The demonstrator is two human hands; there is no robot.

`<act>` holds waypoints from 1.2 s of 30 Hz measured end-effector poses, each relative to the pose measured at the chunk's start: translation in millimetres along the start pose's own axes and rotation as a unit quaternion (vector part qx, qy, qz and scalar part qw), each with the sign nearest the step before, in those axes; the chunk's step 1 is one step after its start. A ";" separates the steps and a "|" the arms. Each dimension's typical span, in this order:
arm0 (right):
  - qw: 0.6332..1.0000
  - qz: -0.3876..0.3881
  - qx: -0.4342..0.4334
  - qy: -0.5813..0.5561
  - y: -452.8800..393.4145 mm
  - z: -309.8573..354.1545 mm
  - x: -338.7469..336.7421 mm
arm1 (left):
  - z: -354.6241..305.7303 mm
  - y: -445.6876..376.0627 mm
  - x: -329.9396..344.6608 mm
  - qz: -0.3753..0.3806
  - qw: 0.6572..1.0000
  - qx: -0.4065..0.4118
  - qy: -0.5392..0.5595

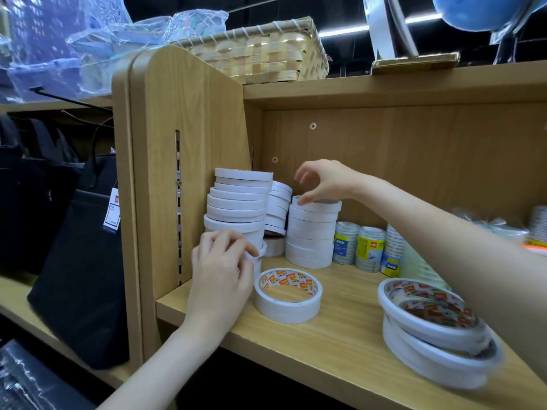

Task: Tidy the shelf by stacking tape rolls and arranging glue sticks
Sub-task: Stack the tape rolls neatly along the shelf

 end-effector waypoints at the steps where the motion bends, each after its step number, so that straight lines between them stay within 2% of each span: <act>1: 1.000 0.010 -0.006 -0.019 -4.8 3.8 4.0 | -0.3 0.4 -1.8 -0.009 1.000 -0.003 -0.007; 5: 0.995 0.069 -0.001 -0.072 -24.1 14.0 23.7 | 0.4 0.7 -5.8 -0.033 0.999 -0.027 -0.007; 11: 0.989 0.066 -0.009 -0.130 -37.8 17.2 30.0 | 4.3 0.2 -4.8 -0.045 0.998 -0.046 -0.007; 13: 0.980 0.027 -0.019 -0.194 -41.3 18.0 25.2 | 4.0 -0.3 -4.8 -0.045 0.998 -0.044 -0.004; 16: 0.947 -0.058 -0.027 -0.316 -37.6 14.8 -2.6 | 4.3 -0.8 -4.7 -0.040 0.998 -0.044 0.000; 18: 0.939 -0.076 -0.030 -0.335 -21.3 16.9 -27.9 | 4.3 -1.0 -5.0 -0.039 0.998 -0.047 0.002; 23: 0.966 -0.001 -0.031 -0.255 54.9 28.0 -64.9 | 0.7 -0.3 -6.3 -0.032 0.999 -0.039 -0.007; 29: 0.980 0.122 -0.037 -0.155 111.8 41.1 -20.5 | -0.4 -1.0 -8.6 -0.038 0.998 -0.056 0.006; 36: 0.985 0.138 -0.100 0.015 109.7 53.6 26.4 | -0.6 0.9 -9.0 -0.019 0.998 -0.064 -0.003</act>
Point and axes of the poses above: each hand's wrist, its own y-axis away from the middle knuckle, its own x-axis out of the palm, z = x × y, the point moved 4 cm from there along -y, towards the middle knuckle, and after that the axes turned 7 degrees about -y, right-handed, at the moved point
